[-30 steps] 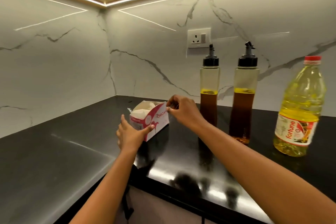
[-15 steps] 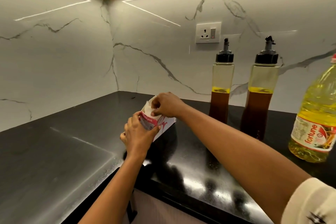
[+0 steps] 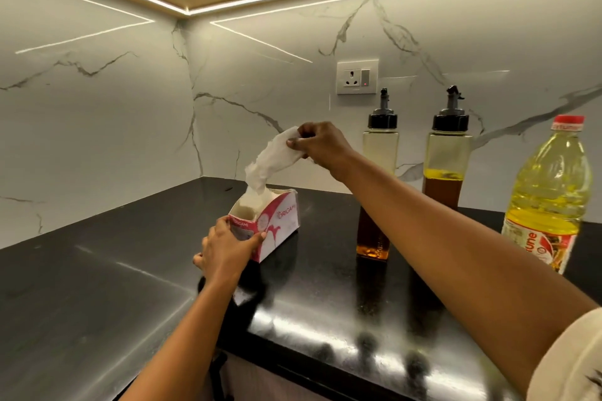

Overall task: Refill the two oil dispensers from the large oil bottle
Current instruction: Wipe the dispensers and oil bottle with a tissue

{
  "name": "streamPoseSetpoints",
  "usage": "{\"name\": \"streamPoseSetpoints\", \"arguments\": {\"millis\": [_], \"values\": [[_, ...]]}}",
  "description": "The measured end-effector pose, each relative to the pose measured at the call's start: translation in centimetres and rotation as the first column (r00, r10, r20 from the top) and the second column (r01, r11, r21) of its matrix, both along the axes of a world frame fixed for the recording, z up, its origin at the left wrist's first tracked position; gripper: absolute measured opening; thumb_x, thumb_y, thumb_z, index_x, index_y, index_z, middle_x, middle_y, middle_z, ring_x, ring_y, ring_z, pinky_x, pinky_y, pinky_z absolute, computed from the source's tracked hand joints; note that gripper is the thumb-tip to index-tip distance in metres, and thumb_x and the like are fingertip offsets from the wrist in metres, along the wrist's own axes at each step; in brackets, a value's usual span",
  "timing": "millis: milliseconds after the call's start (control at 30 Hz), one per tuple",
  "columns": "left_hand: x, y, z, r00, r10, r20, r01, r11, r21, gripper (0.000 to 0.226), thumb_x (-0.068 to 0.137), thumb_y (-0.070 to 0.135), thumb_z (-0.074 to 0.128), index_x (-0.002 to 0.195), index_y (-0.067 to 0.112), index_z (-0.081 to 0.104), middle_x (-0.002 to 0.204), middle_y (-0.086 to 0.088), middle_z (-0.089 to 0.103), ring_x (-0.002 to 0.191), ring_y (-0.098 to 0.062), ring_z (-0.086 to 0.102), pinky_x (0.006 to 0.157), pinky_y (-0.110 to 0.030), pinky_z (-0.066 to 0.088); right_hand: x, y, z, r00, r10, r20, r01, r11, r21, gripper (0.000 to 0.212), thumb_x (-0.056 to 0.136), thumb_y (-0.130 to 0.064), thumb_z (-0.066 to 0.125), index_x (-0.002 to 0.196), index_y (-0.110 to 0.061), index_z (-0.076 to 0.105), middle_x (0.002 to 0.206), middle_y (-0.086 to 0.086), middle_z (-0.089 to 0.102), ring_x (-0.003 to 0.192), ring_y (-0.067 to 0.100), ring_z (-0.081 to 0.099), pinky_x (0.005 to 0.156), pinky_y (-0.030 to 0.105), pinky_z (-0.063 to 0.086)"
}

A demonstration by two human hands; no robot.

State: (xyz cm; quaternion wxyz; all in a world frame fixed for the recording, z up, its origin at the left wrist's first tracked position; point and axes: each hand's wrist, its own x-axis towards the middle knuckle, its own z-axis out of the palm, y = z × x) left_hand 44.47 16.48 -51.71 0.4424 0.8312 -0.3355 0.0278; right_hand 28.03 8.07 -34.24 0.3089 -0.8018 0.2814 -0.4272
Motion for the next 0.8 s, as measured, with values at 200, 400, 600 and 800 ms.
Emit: {"name": "streamPoseSetpoints", "arguments": {"millis": [200,400,600,800], "values": [[-3.1,1.2,2.9,0.986,-0.143,0.081,0.163,0.918,-0.362,0.102,0.071,0.063,0.068,0.152,0.023,0.021,0.153,-0.01,0.032,0.139,-0.032,0.032,0.107,-0.052,0.032,-5.4,1.5,-0.4,0.992,0.032,0.123,-0.06,0.971,0.231,0.003,0.09,-0.021,0.06,0.088,-0.023,0.059,0.085,-0.002,0.063,0.07,0.01,0.059,0.065,0.024,0.047],[-10.5,1.8,5.9,0.336,-0.844,-0.419,0.286,0.515,-0.808,0.049,0.071,0.038,0.072,0.111,0.012,0.064,0.107,-0.005,0.07,0.095,-0.022,0.07,0.076,-0.037,0.06,-11.6,2.8,-4.4,0.981,0.002,0.193,-0.081,0.913,0.4,0.011,0.086,-0.018,0.065,0.096,-0.013,0.066,0.078,0.002,0.064,0.058,0.007,0.056,0.051,0.017,0.046],[-15.6,1.2,4.5,0.109,-0.811,-0.574,0.339,0.573,-0.746,0.016,0.069,0.017,0.069,0.08,0.008,0.077,0.088,-0.012,0.074,0.071,-0.018,0.072,0.054,-0.026,0.059,-17.0,2.0,-8.4,0.975,-0.191,0.115,0.156,0.954,0.258,0.011,0.084,-0.023,0.068,0.094,-0.018,0.071,0.093,0.002,0.07,0.083,0.013,0.064,0.076,0.029,0.055],[-18.0,1.3,4.1,-0.036,-0.726,-0.686,0.524,0.571,-0.632,0.043,0.076,0.042,0.067,0.102,0.008,0.074,0.097,-0.014,0.073,0.085,-0.03,0.071,0.07,-0.044,0.06,-18.9,2.2,-9.6,0.939,-0.342,-0.045,0.338,0.938,-0.081,0.019,0.081,-0.037,0.07,0.067,-0.027,0.062,0.071,-0.014,0.059,0.069,0.004,0.055,0.059,0.015,0.039]]}}
